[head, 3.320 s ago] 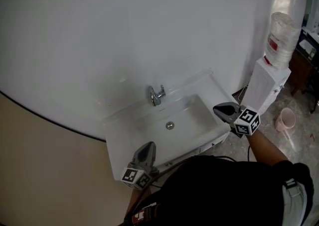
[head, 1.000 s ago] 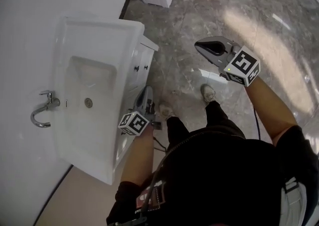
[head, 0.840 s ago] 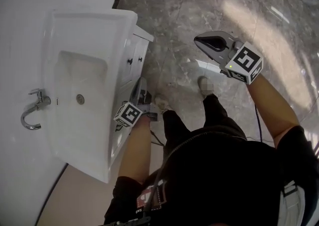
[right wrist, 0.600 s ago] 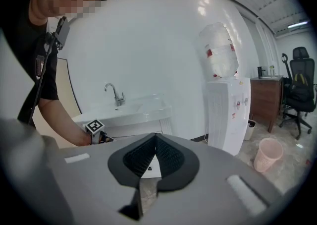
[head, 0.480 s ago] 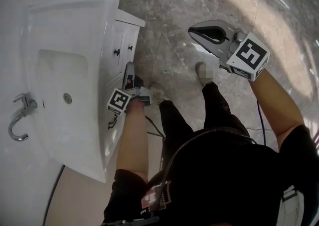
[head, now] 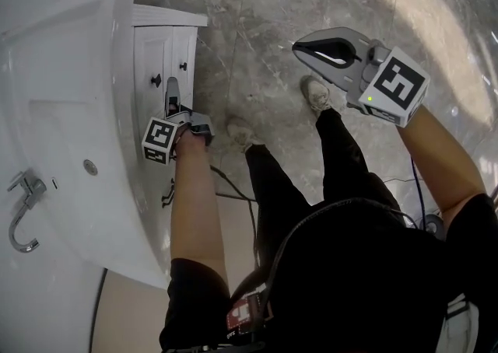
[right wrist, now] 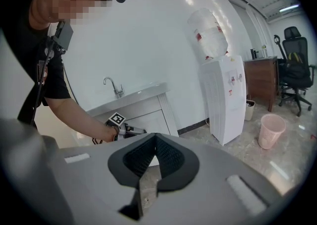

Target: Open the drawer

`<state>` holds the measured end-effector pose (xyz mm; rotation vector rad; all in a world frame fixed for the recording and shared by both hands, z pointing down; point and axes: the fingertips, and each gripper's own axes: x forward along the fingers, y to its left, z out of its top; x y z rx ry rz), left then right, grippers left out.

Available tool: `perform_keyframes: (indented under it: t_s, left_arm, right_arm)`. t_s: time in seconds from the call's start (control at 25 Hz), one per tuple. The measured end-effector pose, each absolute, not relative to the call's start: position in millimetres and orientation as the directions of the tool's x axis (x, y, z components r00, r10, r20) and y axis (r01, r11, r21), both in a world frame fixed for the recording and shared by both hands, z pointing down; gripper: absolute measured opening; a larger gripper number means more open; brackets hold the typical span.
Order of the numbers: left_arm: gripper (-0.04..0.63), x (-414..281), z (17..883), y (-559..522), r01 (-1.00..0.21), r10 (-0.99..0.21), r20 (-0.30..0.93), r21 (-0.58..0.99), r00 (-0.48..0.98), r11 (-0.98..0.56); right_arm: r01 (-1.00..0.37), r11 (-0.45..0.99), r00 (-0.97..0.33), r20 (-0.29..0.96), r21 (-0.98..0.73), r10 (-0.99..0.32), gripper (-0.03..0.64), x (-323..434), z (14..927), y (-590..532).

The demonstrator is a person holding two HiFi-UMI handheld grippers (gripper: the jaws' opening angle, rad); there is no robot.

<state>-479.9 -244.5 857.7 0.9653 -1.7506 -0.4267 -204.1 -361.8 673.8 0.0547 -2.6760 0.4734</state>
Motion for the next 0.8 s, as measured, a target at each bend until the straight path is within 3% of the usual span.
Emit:
perform_keyframes:
  t_s: [0.8]
  left_arm:
    - [0.291, -526.6, 900.5, -260.2, -0.282, -0.651, 0.703, 0.587, -0.287, 0.759]
  right_arm:
    - [-0.179, 0.893, -0.896, 0.442, -0.414, 0.026, -0.005, -171.9, 721.6, -358.5]
